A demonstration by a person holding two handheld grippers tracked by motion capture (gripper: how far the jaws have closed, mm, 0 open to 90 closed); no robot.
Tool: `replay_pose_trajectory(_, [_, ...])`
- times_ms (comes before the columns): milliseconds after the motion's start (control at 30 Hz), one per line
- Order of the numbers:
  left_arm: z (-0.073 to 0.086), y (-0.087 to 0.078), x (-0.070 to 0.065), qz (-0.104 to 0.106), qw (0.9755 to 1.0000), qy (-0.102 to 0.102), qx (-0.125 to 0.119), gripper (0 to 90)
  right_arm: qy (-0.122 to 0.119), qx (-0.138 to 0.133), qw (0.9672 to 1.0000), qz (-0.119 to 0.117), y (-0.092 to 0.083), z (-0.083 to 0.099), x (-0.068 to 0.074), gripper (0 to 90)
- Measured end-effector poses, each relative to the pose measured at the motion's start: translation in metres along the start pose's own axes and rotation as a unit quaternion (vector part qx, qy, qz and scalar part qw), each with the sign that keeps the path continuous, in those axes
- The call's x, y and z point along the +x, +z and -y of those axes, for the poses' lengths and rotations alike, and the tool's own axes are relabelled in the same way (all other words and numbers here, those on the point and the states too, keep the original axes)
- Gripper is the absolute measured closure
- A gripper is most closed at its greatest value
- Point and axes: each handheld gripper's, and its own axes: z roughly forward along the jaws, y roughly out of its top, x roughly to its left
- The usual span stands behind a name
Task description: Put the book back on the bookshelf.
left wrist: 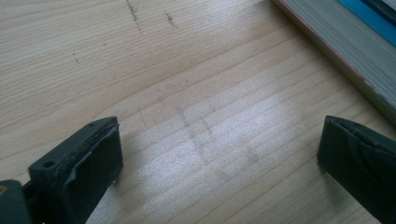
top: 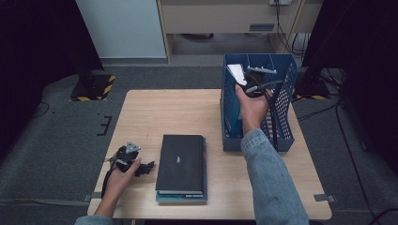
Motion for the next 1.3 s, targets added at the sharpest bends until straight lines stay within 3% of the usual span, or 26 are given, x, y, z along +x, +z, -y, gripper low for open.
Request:
replay_pose_trajectory(333, [0.0,0.0,-0.001,0.001,1.0,0.0,0.001,0.0,0.02,-0.005,0.9996,-0.022,-0.002,0.006,-0.004,51.8])
replay_pose_trajectory(600, [0.0,0.0,0.0,0.001,1.0,0.001,0.001,0.0,0.023,0.007,0.9981,-0.056,0.0,0.01,0.004,35.6])
replay_pose_trajectory(700, [0.0,0.0,-0.001,0.001,1.0,0.0,0.001,0.0,0.021,0.009,0.9979,-0.061,-0.001,0.011,0.007,33.4])
replay_pose_trajectory(1067, [0.0,0.0,-0.001,0.001,1.0,-0.001,0.001,0.0,0.008,0.014,0.9966,-0.08,-0.005,0.014,0.017,32.0])
replay_pose_trajectory(1300, [-0.001,0.0,-0.001,0.002,1.0,-0.001,0.001,0.0,0.015,0.009,0.9961,-0.086,-0.006,0.018,0.016,31.6])
